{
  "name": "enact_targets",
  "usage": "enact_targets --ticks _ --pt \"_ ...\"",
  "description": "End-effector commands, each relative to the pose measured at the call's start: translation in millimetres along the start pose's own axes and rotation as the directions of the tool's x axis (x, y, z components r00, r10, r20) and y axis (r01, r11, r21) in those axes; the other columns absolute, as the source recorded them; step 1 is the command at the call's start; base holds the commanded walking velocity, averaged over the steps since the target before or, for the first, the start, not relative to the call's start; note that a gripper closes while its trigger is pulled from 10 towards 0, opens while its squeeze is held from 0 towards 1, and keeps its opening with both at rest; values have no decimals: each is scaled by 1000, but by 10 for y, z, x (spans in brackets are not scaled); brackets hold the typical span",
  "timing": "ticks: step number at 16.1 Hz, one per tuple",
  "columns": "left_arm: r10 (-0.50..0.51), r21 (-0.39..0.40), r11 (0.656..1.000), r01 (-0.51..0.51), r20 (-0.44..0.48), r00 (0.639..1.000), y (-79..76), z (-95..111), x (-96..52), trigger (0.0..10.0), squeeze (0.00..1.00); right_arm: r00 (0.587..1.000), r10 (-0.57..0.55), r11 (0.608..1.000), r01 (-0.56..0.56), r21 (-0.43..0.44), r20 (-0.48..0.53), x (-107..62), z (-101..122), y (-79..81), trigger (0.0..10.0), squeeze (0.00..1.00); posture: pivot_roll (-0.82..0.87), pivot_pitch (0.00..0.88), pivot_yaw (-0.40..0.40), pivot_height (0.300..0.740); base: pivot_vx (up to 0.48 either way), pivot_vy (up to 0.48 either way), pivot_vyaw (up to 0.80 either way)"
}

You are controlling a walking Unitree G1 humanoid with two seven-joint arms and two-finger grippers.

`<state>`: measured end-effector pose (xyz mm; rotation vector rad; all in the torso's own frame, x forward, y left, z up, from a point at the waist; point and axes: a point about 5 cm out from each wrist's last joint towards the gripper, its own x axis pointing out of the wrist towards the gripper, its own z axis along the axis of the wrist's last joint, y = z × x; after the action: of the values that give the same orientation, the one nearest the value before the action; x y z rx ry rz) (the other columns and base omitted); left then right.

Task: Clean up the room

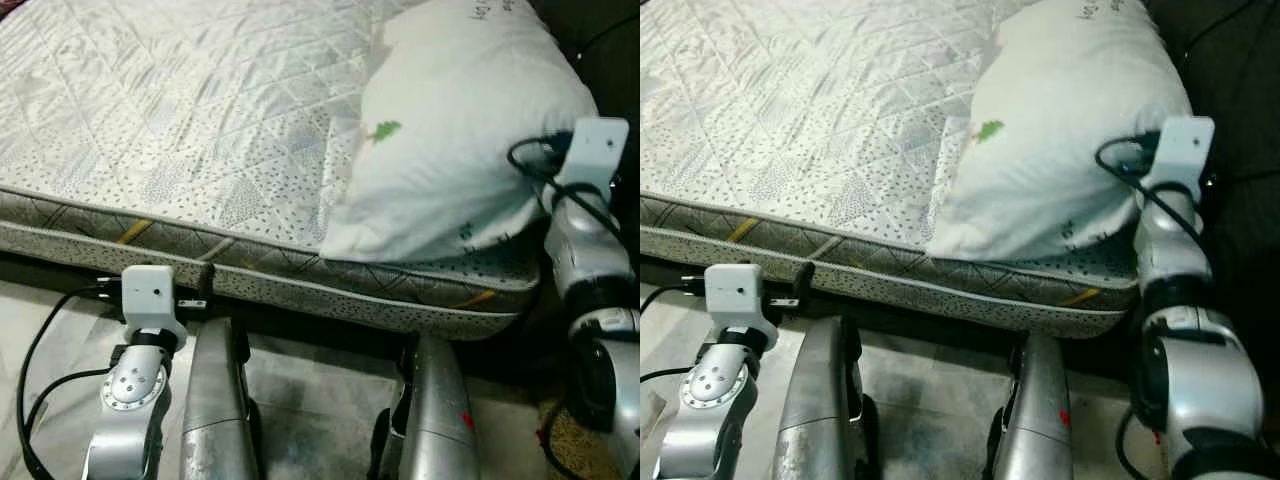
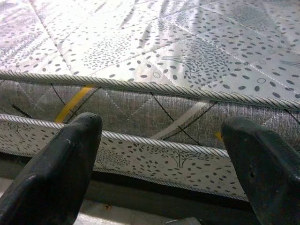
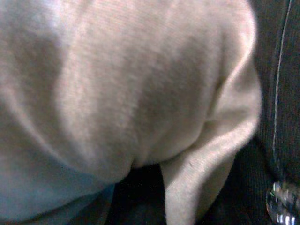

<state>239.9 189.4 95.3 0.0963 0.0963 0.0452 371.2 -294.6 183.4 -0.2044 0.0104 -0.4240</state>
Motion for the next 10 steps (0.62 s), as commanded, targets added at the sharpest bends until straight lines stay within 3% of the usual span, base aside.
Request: enact_targets --ticks 1,2,5,10 --pt "10 10 1000 -10 -16 1000 25 -40 -24 10000 0 988 -122 992 122 8 99 -10 146 -350 0 0 50 87 -29 511 0 0 0" --pt "10 11 1000 -10 -18 1000 29 -41 -29 10000 0 987 -131 991 132 -5 91 -44 85 -403 0 0 51 89 -27 511 0 0 0" --pt "1 19 1000 0 -33 999 51 -62 -67 10000 0 990 -135 987 138 -80 43 -356 -274 -620 0 0 33 102 -15 511 0 0 0" --pt "-18 26 999 19 -39 999 35 -66 -50 10000 0 993 -114 986 111 -123 -11 -708 -523 -702 0 0 14 110 -7 511 0 0 0"
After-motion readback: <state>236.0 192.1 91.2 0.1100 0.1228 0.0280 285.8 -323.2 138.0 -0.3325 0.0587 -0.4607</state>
